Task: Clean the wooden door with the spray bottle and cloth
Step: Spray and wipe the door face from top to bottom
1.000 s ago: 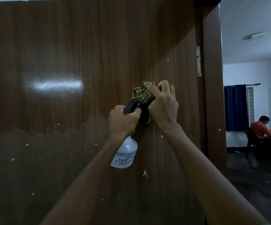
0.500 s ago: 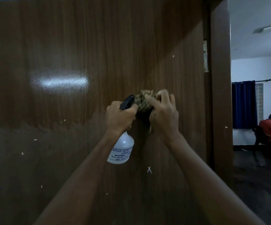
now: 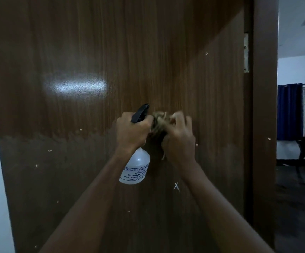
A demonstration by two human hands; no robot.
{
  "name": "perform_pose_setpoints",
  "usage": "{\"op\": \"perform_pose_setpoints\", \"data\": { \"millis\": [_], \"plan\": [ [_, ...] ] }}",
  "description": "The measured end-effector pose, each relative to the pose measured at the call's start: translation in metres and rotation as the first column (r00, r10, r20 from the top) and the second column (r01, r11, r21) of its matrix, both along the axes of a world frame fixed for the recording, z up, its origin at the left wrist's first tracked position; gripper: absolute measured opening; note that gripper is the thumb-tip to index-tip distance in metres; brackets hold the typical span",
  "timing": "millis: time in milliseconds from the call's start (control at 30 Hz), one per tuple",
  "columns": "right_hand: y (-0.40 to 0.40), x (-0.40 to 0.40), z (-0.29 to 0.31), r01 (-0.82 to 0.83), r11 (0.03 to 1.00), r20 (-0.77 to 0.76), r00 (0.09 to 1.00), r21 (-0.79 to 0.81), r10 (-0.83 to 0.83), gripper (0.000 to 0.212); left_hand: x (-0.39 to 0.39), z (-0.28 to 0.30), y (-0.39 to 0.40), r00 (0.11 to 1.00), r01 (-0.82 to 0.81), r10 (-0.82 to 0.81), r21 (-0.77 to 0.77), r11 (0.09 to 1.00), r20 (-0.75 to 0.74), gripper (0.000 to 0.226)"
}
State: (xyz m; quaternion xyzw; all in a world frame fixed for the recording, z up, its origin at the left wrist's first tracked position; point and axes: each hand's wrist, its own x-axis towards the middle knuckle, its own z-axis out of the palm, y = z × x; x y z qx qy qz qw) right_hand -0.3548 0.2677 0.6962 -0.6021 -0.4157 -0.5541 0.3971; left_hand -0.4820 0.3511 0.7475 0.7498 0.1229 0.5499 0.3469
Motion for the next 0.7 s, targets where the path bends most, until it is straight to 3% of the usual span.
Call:
{"op": "perform_pose_setpoints", "data": {
  "millis": [67, 133, 267, 333, 533, 600, 700],
  "plan": [
    [0.001, -0.004, -0.034, -0.036, 0.996, 0.013, 0.999, -0.076, 0.037, 0.031, -0.002, -0.003, 0.009, 1.000, 0.007, -0.007, -0.001, 1.000, -0.002, 0.032],
    [0.001, -0.005, -0.022, -0.066, 0.994, 0.022, 0.997, -0.092, 0.068, 0.028, -0.006, -0.006, 0.015, 1.000, 0.016, -0.016, -0.001, 1.000, -0.009, 0.033],
    [0.017, -0.015, 0.059, 0.003, 0.997, -0.034, 0.999, 0.077, 0.000, 0.032, -0.013, -0.007, 0.022, 0.999, 0.023, -0.022, 0.026, 0.999, -0.032, 0.035],
    [0.028, -0.020, 0.067, 0.025, 0.989, -0.089, 0.996, 0.146, -0.012, 0.034, -0.017, -0.010, 0.028, 0.999, 0.035, -0.034, 0.016, 0.999, -0.020, 0.033],
    [0.047, -0.049, -0.057, 0.011, 1.000, -0.089, 0.996, -0.020, -0.013, 0.034, -0.033, -0.026, 0.060, 0.995, 0.095, -0.094, 0.008, 0.995, -0.044, 0.031],
    [0.052, -0.052, -0.040, 0.015, 1.000, -0.092, 0.996, -0.016, -0.017, 0.030, -0.038, -0.030, 0.067, 0.995, 0.094, -0.094, 0.004, 0.996, -0.039, 0.031],
    [0.062, -0.057, 0.032, 0.066, 0.992, -0.114, 0.992, 0.110, -0.054, 0.037, -0.044, -0.033, 0.072, 0.996, 0.082, -0.082, -0.001, 0.997, -0.030, 0.032]
  ]
}}
